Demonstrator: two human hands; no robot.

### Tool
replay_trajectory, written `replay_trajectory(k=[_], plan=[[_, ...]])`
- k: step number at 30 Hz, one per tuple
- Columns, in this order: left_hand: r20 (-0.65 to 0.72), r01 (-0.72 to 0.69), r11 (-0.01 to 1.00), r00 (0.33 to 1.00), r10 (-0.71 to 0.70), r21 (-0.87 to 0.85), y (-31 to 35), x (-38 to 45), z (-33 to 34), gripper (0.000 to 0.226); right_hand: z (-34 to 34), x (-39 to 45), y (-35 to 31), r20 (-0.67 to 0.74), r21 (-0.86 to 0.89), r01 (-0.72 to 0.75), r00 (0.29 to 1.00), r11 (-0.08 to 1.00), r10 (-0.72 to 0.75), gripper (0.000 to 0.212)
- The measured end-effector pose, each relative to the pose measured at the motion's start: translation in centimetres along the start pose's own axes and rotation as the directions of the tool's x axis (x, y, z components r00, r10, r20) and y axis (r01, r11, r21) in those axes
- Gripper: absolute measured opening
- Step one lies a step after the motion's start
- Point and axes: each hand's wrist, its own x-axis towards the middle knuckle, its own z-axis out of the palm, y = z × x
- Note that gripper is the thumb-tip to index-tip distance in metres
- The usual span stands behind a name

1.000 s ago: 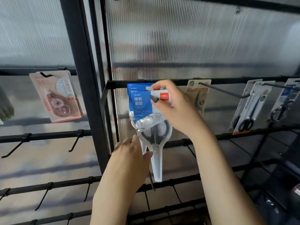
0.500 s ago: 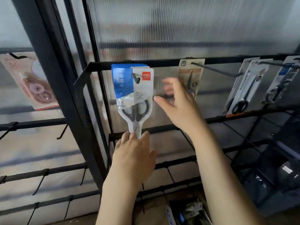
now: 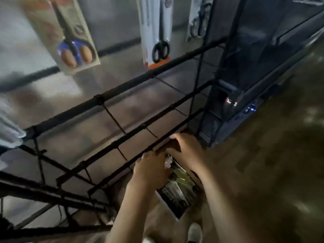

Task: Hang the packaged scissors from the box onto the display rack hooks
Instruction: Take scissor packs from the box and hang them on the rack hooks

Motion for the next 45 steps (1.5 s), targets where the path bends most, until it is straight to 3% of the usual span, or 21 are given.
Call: replay_trajectory(k=[5, 13, 22, 26, 34, 38, 45], plan=[[0.224, -0.021, 0.997, 0.975, 0.003, 0.076, 3.9, 5.6, 9.1, 0.058, 2.6, -4.0, 9.8, 0.084, -0.043, -0.224, 0.97, 0.974, 0.226, 0.051], [0.235, -0.033, 0.996, 0.972, 0.013, 0.08, 3.3, 12.0, 23.5, 0.07, 11.9, -5.9, 20.5, 0.199, -0.082, -0.393, 0.894, 0.916, 0.402, 0.051], [0.338, 0.075, 0.979, 0.931, -0.137, 0.191, -3.7, 17.6, 40.0, 0.075, 26.7, -4.2, 30.4, 0.37, -0.137, -0.392, 0.832, 0.91, 0.414, 0.06], [0.363, 0.147, 0.969, 0.908, -0.211, 0.197, -7.4, 20.8, 46.4, 0.069, 34.1, -1.0, 33.8, 0.386, -0.197, -0.313, 0.846, 0.929, 0.367, 0.056], [0.186, 0.115, 0.976, 0.971, -0.149, 0.182, -13.4, 27.8, 55.2, 0.06, 47.5, 3.4, 37.9, 0.369, -0.266, -0.232, 0.872, 0.936, 0.321, 0.049], [0.151, 0.009, 0.959, 0.987, -0.054, 0.284, -15.6, 30.8, 57.9, 0.055, 52.0, 3.4, 40.3, 0.437, -0.29, -0.253, 0.823, 0.923, 0.363, 0.052], [0.118, -0.086, 0.948, 0.992, 0.051, 0.307, -17.0, 34.0, 60.6, 0.065, 54.4, 2.1, 42.9, 0.418, -0.332, -0.368, 0.768, 0.869, 0.485, 0.05]])
